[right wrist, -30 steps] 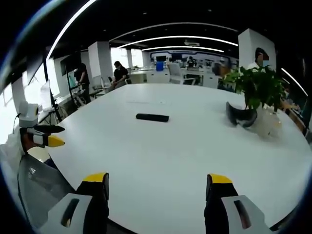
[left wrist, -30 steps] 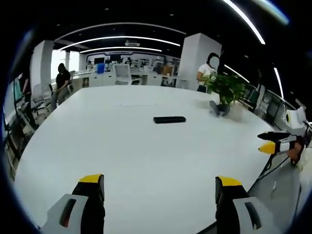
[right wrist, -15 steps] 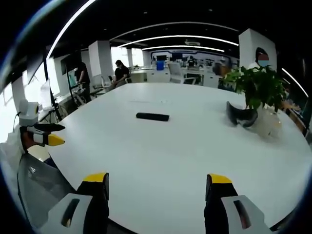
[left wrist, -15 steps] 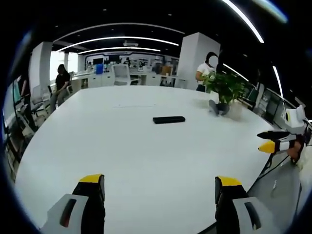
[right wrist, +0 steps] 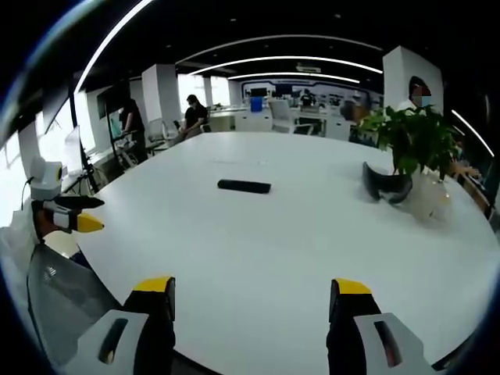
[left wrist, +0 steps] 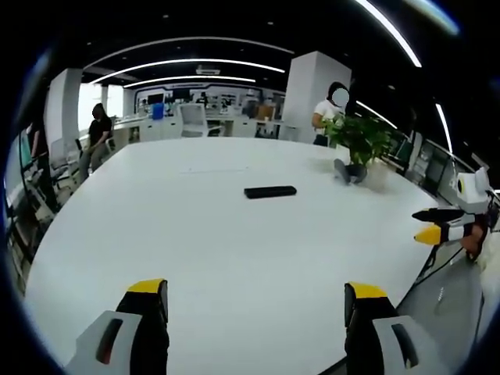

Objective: Press the specified remote control buttons in sequence, fully releasing each button before pressing the next.

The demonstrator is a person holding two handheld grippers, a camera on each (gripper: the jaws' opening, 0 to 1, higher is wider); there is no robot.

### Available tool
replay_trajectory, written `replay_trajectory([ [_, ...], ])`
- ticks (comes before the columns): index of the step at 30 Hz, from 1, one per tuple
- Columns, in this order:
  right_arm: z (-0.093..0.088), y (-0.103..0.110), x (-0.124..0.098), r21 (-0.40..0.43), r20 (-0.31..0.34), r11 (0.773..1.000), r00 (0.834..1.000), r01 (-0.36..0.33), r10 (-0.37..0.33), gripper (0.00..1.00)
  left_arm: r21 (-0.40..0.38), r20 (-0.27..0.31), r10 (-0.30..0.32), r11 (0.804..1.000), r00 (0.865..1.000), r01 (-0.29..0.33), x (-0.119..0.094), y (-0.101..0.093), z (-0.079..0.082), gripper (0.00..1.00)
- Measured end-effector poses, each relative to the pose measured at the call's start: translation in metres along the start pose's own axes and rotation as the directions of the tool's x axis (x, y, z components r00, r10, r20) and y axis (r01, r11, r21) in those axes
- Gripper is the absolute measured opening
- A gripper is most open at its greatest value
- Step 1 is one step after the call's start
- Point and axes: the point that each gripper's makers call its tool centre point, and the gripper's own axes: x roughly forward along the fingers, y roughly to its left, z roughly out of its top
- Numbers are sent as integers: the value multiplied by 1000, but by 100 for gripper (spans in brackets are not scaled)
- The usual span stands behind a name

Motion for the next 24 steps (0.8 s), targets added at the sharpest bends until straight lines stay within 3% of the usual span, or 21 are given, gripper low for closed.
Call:
replay_trajectory([
  [24, -1, -1, -1, -1, -3, 1000, 1000, 5, -5, 80, 14, -6, -4, 1000, 1000, 4, -1, 1, 2, 97],
])
